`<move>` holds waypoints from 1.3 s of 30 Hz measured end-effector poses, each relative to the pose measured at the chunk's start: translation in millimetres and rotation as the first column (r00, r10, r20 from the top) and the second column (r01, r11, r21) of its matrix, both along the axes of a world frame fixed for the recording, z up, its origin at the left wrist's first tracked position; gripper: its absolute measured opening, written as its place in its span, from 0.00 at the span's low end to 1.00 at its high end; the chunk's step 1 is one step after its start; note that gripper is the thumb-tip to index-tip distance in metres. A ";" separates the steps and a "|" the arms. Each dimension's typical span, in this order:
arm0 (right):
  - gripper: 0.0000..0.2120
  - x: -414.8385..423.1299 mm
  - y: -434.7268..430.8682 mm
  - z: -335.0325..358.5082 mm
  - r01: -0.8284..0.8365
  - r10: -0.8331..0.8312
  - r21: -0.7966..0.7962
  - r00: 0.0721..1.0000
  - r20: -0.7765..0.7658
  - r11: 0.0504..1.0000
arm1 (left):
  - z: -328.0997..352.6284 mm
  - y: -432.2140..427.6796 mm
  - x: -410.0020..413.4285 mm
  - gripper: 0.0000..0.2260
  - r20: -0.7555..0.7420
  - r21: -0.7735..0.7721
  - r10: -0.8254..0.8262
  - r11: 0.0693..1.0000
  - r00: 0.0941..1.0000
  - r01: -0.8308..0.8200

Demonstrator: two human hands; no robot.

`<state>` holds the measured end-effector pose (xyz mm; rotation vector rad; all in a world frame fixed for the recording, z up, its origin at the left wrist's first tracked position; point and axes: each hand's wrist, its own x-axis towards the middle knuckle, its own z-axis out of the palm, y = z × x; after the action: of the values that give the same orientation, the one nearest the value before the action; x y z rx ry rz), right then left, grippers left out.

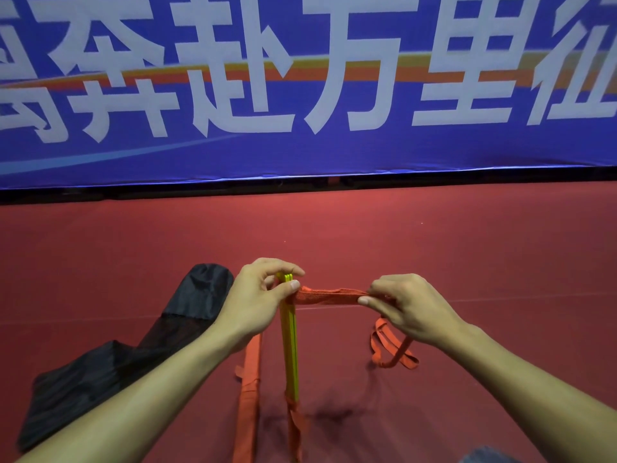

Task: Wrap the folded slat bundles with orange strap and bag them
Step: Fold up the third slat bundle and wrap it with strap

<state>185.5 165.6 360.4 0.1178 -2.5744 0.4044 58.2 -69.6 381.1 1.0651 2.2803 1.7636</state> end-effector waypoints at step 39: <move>0.21 -12.1 -17.8 10.1 0.052 -0.007 -0.188 0.972 0.235 0.981 | 5.4 -12.9 4.9 0.21 0.159 -0.013 -0.370 0.926 0.915 0.377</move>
<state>173.4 147.8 370.5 -0.0411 -2.7443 0.6915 63.1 -82.5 386.4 1.2125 1.8634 1.5737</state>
